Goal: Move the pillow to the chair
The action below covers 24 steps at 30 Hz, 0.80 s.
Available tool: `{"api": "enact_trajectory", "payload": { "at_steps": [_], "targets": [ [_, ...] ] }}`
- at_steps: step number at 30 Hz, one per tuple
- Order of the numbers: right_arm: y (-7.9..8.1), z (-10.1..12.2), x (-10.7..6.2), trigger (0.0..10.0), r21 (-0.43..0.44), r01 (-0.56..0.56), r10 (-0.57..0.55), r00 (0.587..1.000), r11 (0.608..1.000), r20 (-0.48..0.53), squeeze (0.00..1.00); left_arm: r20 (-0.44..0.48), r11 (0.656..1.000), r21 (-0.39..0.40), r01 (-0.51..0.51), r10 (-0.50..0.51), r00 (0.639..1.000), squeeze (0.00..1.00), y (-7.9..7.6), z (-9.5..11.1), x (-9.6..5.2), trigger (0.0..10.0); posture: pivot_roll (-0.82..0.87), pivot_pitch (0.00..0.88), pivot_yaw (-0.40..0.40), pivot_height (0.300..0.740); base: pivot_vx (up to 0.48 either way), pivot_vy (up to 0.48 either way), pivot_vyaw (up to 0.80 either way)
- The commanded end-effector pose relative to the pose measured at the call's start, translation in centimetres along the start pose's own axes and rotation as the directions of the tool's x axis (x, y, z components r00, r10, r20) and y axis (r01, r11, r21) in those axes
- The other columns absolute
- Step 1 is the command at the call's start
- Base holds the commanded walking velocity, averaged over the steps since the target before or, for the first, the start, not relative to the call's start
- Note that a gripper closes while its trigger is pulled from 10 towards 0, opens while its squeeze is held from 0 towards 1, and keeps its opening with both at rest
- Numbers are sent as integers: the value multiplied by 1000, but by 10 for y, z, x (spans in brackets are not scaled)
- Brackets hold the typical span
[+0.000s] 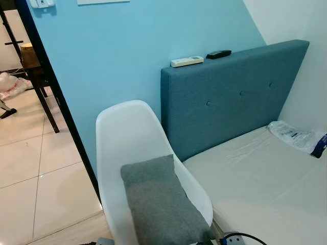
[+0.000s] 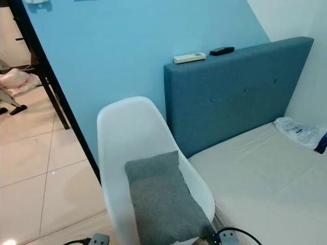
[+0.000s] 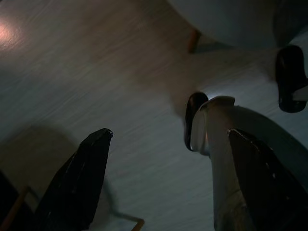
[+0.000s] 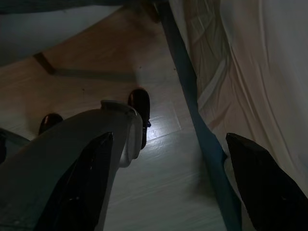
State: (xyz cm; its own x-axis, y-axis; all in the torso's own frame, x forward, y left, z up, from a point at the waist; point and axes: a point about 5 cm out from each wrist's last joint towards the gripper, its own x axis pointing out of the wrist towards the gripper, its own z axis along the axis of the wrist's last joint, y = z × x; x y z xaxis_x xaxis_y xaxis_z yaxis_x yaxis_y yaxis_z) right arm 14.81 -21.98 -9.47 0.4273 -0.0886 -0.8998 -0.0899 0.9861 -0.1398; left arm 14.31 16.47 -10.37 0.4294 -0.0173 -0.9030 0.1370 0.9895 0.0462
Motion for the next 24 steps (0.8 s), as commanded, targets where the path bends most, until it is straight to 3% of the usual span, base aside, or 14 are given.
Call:
{"api": "enact_trajectory", "payload": {
  "at_steps": [1,3,9,12,16,24],
  "targets": [
    [9,11,1,10000,-31,-38,39,999,999,38,0,7,1000,-10,-29,29,1000,0,9,2,0,10000,16,0,-43,740,0,0,0],
    [13,13,2,10000,-48,-58,60,997,997,43,0,3,999,-27,-30,30,1000,0,10,1,-1,10000,35,0,-56,740,0,0,0],
    [24,17,2,10000,-131,-112,116,993,985,25,0,-15,996,-90,-25,24,1000,0,7,-4,-1,10000,77,0,-72,740,0,-472,0],
    [29,20,3,10000,-166,-140,146,989,976,28,0,-29,997,-64,-41,39,999,0,6,-9,-1,10000,97,0,-78,740,0,-472,0],
    [37,19,3,10000,-265,-168,171,985,949,-12,0,-53,995,-88,-35,31,998,0,4,-20,-3,10000,130,0,-88,740,0,0,0],
    [43,14,2,10000,-284,-197,198,980,938,-28,0,-75,996,-78,-38,33,997,0,4,-31,-5,10000,128,0,-91,740,0,0,0]
  ]
}}
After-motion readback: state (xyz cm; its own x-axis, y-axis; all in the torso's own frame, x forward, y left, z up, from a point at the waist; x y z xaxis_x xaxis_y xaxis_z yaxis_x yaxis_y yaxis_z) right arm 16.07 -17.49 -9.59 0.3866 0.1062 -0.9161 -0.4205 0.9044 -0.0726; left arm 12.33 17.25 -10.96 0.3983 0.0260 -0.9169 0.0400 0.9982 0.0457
